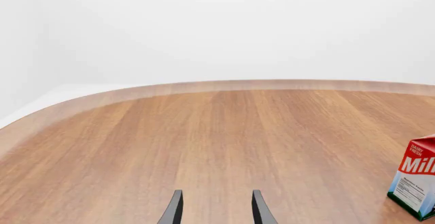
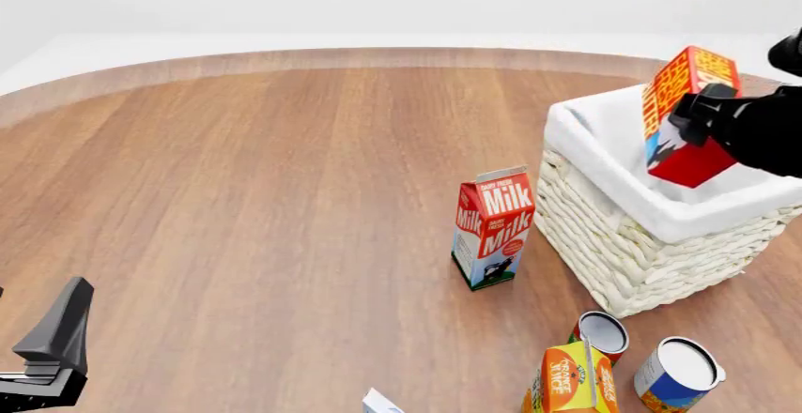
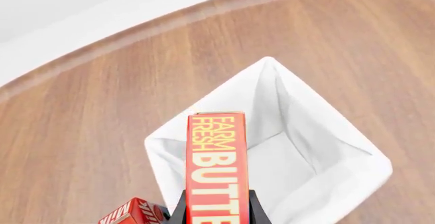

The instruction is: Pick up the cream cheese box and the butter, and put them in the basket.

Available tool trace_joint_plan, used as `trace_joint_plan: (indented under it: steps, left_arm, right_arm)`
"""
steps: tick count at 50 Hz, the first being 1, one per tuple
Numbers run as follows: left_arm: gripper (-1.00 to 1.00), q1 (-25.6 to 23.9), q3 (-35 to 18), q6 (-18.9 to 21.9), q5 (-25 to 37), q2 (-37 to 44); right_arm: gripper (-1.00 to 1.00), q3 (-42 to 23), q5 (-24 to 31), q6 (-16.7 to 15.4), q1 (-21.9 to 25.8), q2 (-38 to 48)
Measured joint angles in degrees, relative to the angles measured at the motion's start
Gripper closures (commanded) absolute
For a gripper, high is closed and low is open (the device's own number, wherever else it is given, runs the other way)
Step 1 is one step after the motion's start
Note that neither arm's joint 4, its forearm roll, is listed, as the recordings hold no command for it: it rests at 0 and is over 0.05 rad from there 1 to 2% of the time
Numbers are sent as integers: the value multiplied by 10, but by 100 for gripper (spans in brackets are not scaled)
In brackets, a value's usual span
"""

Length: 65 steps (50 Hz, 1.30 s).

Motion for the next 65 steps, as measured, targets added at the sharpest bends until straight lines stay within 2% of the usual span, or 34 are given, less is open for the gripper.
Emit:
trace_joint_plan:
  steps: [43,44,65]
  left_arm:
    - [-100,0,0,0,0,0]
    - [-100,0,0,0,0,0]
    - [-100,0,0,0,0,0]
  right_arm:
    - [100,17,-35,3,-5,26]
    - [-100,17,-35,3,-5,26]
    - [-100,2,-31,0,-2,10]
